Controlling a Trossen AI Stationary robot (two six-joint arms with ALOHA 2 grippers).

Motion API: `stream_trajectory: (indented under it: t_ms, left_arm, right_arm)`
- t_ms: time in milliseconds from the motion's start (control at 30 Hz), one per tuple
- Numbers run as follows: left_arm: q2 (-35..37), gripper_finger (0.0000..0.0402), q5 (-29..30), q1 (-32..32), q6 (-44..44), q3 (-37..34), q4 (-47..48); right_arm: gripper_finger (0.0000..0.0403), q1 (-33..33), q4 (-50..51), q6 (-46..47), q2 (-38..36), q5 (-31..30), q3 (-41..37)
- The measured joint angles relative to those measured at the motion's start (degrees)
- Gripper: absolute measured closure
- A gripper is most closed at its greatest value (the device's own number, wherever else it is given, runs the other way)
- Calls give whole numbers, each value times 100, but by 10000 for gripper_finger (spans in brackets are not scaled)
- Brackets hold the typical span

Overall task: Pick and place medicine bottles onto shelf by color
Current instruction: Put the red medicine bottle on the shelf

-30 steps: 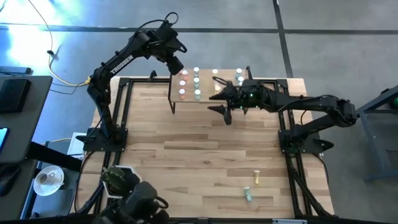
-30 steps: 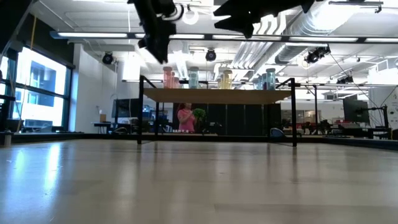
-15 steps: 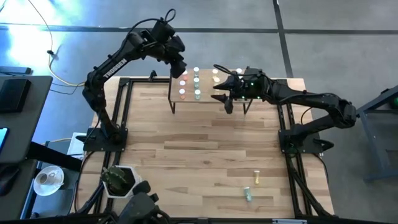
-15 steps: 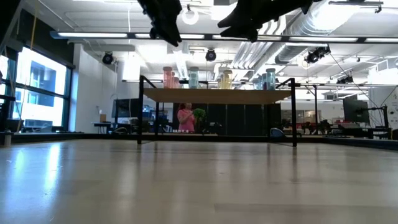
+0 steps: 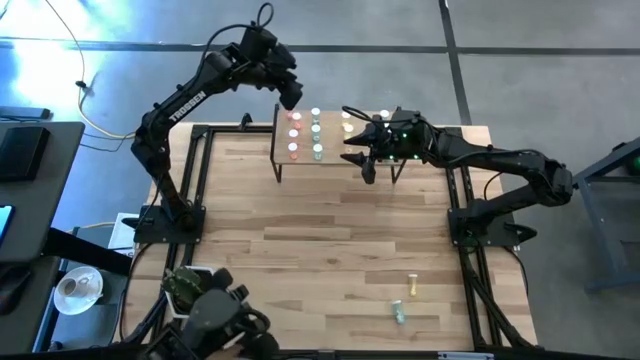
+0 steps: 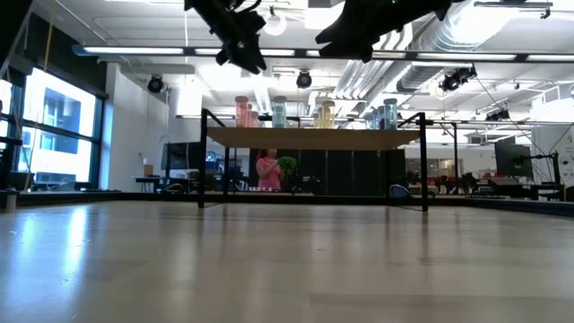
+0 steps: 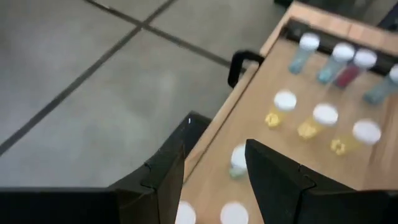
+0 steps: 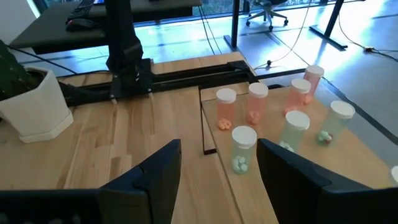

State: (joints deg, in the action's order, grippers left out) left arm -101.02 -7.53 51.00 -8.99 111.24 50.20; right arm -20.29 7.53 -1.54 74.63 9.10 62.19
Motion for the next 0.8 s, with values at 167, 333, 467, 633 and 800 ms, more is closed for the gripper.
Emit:
stream_trajectory:
  t_ms: [167,333,467,633,800]
  left_arm:
    - [1,241,398,120,387,0,-368]
    - [1,222,437,283,553,0,-153]
    - [1,200,563,345,1142,2,59]
    - [-9,196,1271,275,1630,2,137]
    - [-163,199,1698,20,1635,2,330]
  right_arm:
    - [202,0,-2,0,0,2,0]
    - [202,0,2,0,0,2,0]
    - [202,0,0,0,0,2,0]
    - [202,2,0,2,0,2,0]
    - [202,7,8,126,0,9,0]
